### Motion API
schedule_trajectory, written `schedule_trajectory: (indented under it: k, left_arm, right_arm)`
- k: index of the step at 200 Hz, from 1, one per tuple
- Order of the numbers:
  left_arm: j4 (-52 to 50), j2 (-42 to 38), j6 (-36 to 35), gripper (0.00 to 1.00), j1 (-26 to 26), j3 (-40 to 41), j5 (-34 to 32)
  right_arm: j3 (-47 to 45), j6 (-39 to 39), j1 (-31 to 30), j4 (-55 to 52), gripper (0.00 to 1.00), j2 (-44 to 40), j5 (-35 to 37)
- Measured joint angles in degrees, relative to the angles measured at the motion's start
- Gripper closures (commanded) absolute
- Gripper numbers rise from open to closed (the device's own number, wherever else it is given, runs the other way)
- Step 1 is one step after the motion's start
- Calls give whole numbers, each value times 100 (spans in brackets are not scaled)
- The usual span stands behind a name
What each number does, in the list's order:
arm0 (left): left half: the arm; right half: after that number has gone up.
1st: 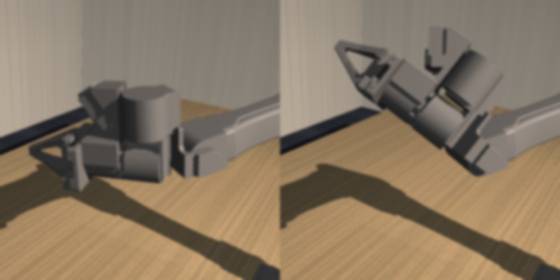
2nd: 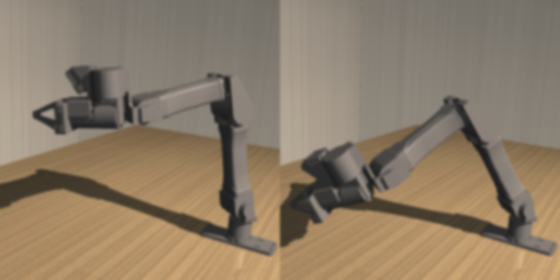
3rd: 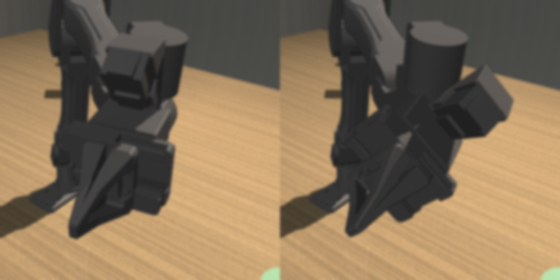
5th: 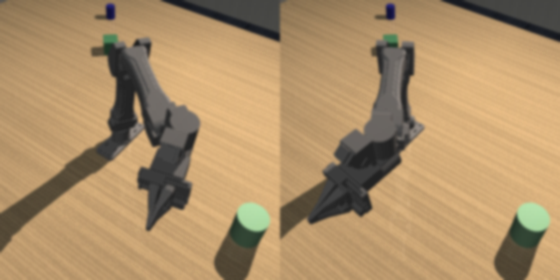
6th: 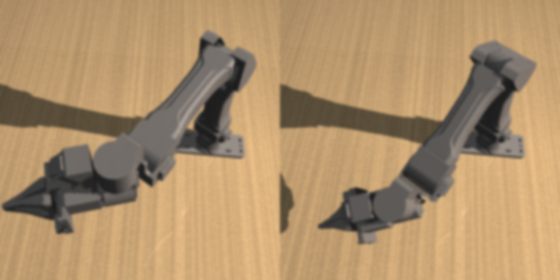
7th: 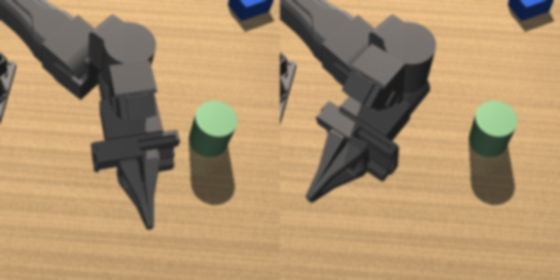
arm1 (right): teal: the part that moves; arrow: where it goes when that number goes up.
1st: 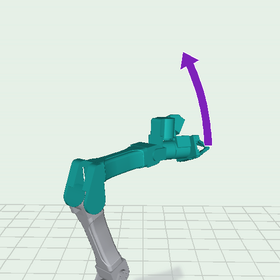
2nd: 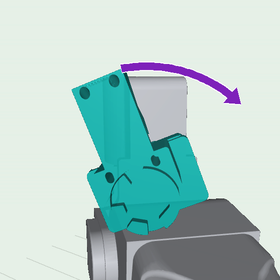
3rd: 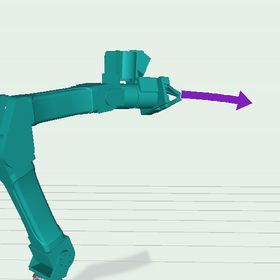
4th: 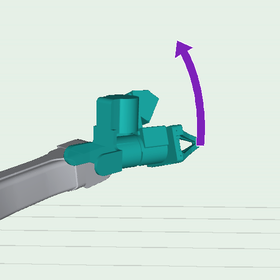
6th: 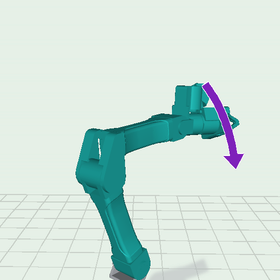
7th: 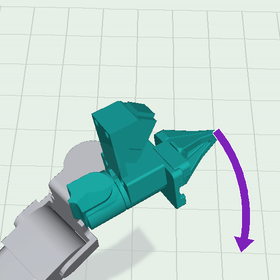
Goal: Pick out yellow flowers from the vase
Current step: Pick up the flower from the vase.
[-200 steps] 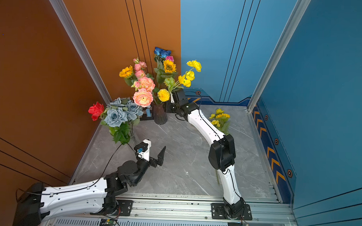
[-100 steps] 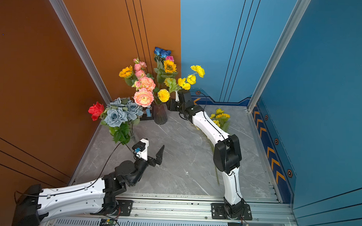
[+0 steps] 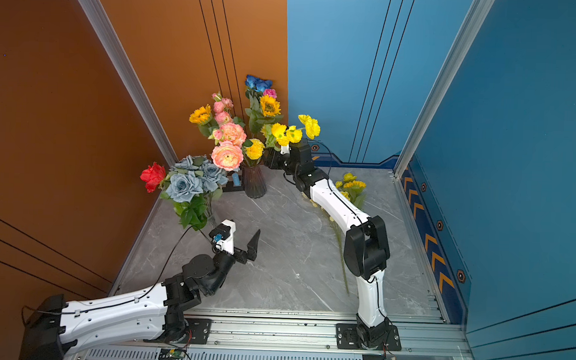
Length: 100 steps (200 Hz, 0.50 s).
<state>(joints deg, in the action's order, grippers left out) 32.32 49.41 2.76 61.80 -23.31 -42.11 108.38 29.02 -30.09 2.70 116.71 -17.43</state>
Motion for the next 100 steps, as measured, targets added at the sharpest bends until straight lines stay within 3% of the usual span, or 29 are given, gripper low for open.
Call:
schedule_trajectory:
  k: [57, 100]
  left_arm:
    - [2, -87, 2, 2, 0, 7, 15]
    - [-7, -173, 2, 2, 0, 85, 13]
  right_arm:
    - [400, -61, -164, 37, 61, 575, 118]
    - [452, -236, -267, 39, 63, 588, 352]
